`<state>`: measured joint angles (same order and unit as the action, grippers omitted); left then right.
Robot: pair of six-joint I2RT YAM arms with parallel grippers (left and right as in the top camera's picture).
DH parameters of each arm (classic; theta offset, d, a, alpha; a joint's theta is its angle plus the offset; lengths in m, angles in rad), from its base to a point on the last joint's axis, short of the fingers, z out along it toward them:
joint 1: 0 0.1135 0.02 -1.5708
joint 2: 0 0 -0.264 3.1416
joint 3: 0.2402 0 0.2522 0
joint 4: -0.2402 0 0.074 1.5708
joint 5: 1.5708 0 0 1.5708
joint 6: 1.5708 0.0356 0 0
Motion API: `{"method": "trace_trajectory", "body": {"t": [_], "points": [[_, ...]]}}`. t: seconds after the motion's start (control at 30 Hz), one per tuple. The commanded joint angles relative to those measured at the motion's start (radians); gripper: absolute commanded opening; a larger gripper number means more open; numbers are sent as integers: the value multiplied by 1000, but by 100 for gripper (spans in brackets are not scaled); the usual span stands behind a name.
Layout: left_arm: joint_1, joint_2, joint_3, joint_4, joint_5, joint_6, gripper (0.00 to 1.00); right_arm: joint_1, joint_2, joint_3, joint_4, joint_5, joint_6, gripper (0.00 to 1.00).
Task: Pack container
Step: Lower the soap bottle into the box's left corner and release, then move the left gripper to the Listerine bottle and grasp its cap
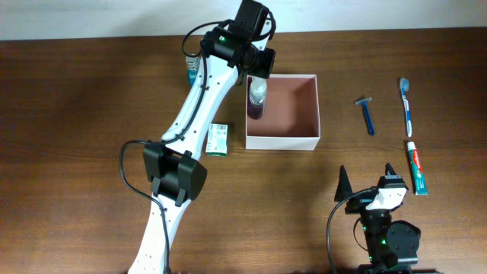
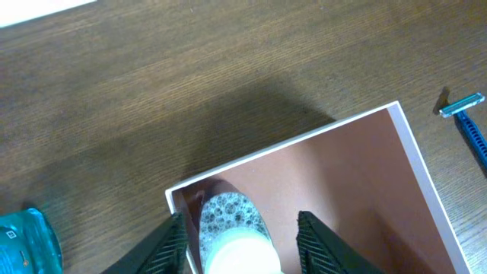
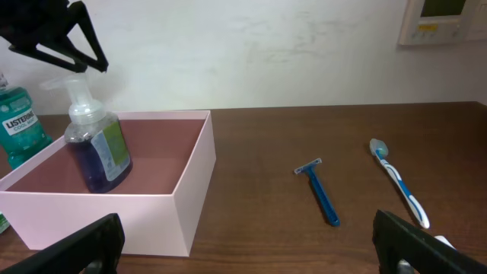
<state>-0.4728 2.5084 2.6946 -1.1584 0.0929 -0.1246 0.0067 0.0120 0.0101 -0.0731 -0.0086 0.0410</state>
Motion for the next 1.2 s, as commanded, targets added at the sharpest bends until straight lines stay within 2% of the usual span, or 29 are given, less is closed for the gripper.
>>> {"method": "trace_trajectory", "body": {"t": [0.0,0.27,0.37,0.47,0.63,0.73,0.97,1.17], "points": [[8,-12,61,13,-11,-2,52,-8,-8,-5,-5,-9,-8,99],[54,-12,276,-7,-11,-2,54,-8,-8,-5,-5,-10,-8,99],[85,-12,358,-50,-12,-2,61,-8,-8,-5,-5,-9,-8,99],[128,-12,406,-128,-15,-1,62,-8,-8,-5,-5,-9,-7,99],[207,-12,407,-294,-97,-2,62,-8,-8,-5,-5,-10,-8,99],[238,-12,406,-347,-98,-2,62,-8,-8,-5,-5,-9,-8,99],[251,-6,366,-371,-101,7,61,-8,-8,-5,-5,-10,-7,98],[251,-3,259,-346,-109,6,61,-8,-8,-5,-5,-10,-8,99]]}}
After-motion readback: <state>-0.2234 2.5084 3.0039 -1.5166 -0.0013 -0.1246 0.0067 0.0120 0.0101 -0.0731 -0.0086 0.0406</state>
